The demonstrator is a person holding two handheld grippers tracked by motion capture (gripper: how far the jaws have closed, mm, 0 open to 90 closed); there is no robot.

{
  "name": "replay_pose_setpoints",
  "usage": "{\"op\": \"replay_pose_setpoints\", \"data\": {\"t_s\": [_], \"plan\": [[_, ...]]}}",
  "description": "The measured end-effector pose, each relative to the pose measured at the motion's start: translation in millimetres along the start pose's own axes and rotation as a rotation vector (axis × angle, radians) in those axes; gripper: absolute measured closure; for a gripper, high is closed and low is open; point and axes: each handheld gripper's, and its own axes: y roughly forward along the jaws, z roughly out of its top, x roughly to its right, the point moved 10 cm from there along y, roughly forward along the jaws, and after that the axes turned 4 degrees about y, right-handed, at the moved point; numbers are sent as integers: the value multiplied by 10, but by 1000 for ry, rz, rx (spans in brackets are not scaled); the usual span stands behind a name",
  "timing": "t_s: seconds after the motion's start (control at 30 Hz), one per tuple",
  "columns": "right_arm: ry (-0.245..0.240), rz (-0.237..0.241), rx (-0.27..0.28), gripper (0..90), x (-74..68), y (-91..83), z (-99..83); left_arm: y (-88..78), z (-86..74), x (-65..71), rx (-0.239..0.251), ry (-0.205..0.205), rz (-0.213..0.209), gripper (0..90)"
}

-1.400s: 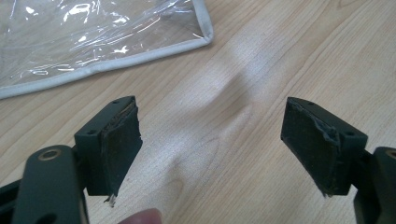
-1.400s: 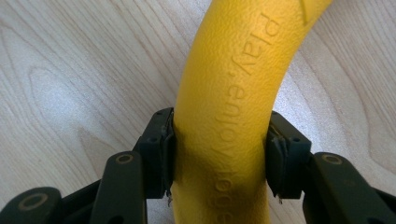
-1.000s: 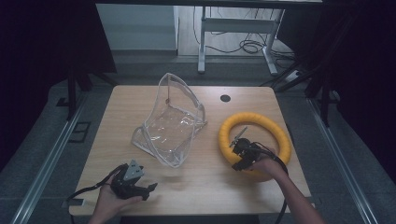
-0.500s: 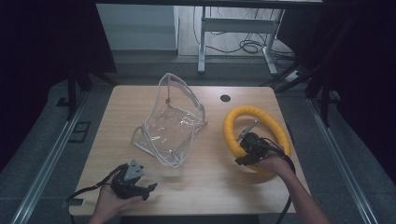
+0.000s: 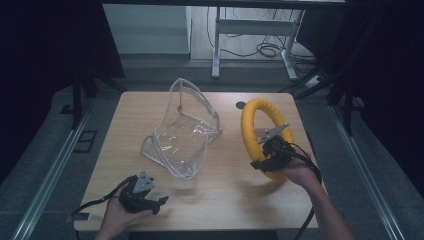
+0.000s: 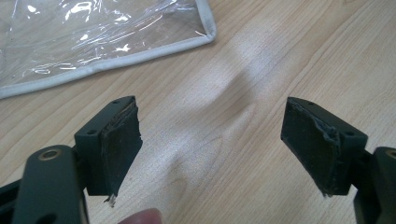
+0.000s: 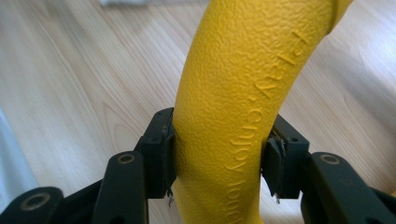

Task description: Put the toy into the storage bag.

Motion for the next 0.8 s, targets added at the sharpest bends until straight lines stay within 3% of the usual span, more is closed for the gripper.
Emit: {"op": "replay_pose_setpoints", "data": {"t_s": [0.33,0.8], "plan": [[-28,8,144,509,-151,-165,269,1,-1,-2,-1,3,1,199],[-26,55,287,508,-259,-321,522,1,1,-3,2,2,1,199]]}}
